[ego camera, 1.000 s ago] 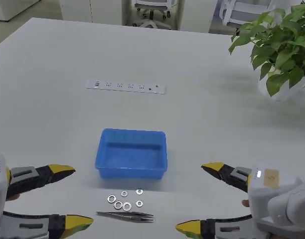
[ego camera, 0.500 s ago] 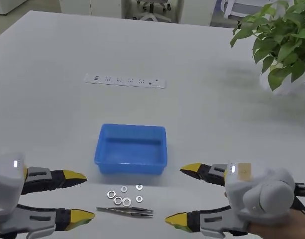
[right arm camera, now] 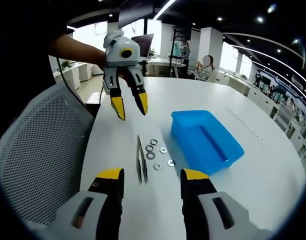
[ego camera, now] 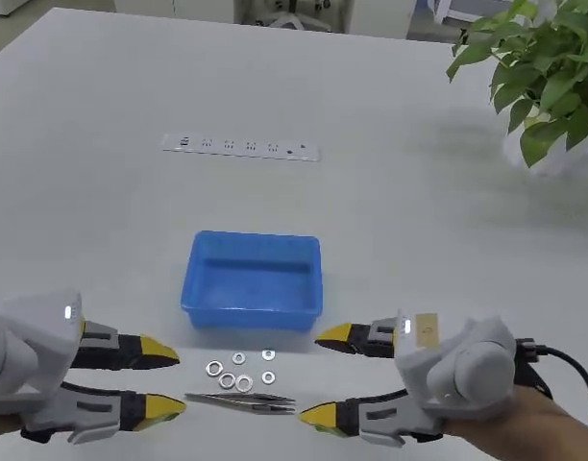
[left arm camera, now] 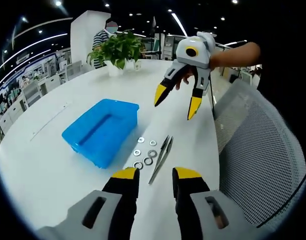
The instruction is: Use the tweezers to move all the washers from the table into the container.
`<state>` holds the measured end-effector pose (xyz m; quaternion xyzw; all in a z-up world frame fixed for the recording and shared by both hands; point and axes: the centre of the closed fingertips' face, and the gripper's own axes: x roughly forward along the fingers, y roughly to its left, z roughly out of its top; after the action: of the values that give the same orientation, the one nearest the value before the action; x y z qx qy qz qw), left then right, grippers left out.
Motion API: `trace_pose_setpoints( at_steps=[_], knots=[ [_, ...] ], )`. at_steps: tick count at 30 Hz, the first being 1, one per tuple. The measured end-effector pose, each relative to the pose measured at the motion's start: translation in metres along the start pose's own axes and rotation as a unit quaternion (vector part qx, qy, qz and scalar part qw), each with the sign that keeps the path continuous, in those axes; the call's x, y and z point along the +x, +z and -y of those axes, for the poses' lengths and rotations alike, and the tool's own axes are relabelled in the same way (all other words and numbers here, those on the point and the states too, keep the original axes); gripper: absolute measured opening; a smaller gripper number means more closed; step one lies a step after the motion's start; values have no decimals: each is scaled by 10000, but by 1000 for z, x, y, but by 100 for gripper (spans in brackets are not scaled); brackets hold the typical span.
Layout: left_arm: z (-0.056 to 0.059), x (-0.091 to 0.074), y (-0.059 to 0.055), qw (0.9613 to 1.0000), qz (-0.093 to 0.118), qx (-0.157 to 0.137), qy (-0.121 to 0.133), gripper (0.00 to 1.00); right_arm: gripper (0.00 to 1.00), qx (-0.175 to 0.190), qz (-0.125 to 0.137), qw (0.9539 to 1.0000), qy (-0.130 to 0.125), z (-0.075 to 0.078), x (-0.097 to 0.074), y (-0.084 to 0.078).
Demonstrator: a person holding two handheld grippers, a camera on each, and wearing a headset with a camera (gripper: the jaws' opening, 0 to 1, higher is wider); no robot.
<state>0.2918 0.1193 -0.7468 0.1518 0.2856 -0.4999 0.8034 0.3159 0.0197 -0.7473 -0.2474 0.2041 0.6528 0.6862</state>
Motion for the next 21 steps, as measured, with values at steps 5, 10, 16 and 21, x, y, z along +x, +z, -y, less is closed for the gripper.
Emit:
trace_pose_setpoints(
  at_steps=[5, 10, 16, 21],
  knots=[
    [0, 6, -5, 9998, -134, 73, -114, 28, 42, -100, -51, 9999, 91, 0, 7, -1],
    [0, 12, -11, 9992, -306, 162, -217, 25, 36, -216, -185, 9993, 231, -4, 16, -5],
    [2, 18, -16, 9980, -478, 288, -312, 21, 32, -349, -346, 9979, 413, -9, 27, -11],
    [1, 22, -20, 9967, -617, 367, -374, 20, 29, -426, -441, 9967, 538, -13, 35, -14]
  ],
)
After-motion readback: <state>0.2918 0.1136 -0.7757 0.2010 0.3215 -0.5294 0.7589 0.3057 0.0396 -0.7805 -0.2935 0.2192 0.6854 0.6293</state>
